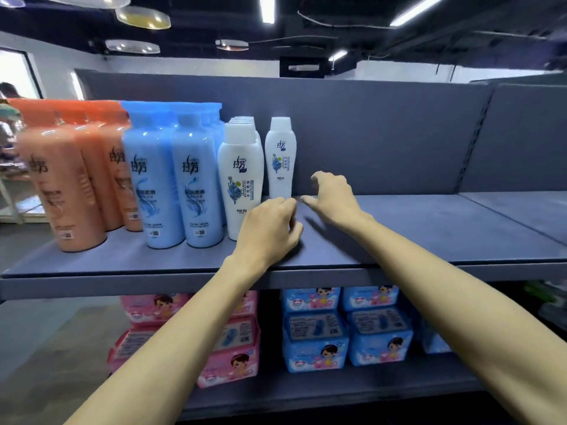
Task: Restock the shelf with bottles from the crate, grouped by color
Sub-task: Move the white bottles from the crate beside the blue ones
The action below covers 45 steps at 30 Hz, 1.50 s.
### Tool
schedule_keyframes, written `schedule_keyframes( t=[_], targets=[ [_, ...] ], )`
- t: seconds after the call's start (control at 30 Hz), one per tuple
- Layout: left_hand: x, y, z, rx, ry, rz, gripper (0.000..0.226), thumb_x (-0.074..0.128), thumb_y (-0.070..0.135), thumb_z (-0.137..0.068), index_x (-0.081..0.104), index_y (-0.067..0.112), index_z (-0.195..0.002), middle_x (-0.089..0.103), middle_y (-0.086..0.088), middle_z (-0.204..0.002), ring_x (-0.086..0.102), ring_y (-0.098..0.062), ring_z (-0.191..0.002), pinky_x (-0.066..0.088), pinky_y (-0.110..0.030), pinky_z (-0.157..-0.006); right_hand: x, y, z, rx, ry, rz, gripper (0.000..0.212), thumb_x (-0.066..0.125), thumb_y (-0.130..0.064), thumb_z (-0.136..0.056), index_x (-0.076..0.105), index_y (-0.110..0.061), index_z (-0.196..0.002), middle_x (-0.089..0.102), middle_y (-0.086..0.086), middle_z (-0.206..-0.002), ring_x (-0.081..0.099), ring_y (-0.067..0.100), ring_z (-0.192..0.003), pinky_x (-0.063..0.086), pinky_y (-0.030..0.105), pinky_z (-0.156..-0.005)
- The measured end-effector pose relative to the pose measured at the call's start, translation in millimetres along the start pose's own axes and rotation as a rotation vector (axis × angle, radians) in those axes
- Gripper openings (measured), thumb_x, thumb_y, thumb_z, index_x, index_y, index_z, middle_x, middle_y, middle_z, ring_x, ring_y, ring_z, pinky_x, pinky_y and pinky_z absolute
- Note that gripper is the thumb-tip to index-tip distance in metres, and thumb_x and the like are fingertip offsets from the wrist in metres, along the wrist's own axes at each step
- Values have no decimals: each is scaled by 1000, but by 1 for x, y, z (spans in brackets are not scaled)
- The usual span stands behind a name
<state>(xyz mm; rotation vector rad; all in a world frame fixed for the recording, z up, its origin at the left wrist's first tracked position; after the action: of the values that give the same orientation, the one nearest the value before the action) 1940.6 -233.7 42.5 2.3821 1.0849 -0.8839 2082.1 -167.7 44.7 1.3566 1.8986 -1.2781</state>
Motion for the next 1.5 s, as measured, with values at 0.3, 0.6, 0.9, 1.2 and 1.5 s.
schedule_keyframes(
  t=[0.3,0.6,0.9,1.2,1.5],
  targets=[
    [-29,26,-3,120,-86,-97,15,54,26,-85,56,11,-82,63,-6,-83,60,-32,-80,43,-35,-59,-46,-2,91,-31,10,98,45,70,-34,-89,58,-7,-123,68,13,-118,63,32,-110,53,45,-92],
    [-74,83,57,424,138,-121,14,45,23,-77,44,16,-65,48,-1,-57,50,-27,-51,18,-23,-45,-64,-15,175,-63,75,223,49,72,-38,-89,57,-7,-124,70,10,-111,64,31,-104,53,44,-85],
    [-28,85,144,400,19,-1,13,44,26,-77,50,17,-69,52,1,-61,55,-24,-55,21,-24,-44,-13,8,257,-100,-87,335,48,72,-43,-86,54,-15,-122,67,4,-111,61,26,-106,52,41,-85],
    [79,120,246,280,-307,128,12,52,28,-74,55,16,-76,56,0,-65,60,-27,-59,29,-27,-44,99,92,359,-24,-566,405,55,70,-48,-87,51,-15,-126,63,7,-119,59,29,-110,49,39,-86],
    [169,156,361,140,-738,103,19,47,31,-87,55,17,-98,63,-2,-95,63,-27,-90,31,-32,-58,175,154,436,73,-756,282,56,74,-42,-84,52,-13,-126,63,9,-121,60,33,-113,48,40,-86]
  ],
)
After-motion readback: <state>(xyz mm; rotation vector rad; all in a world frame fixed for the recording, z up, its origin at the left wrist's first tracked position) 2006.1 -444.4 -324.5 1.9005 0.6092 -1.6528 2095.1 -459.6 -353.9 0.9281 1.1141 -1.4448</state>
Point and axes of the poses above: each hand's wrist, its own z-axis away from the middle knuckle, its own x-axis out of the palm, y = z × x, the point moved 10 cm from there along -z, towards the middle knuckle
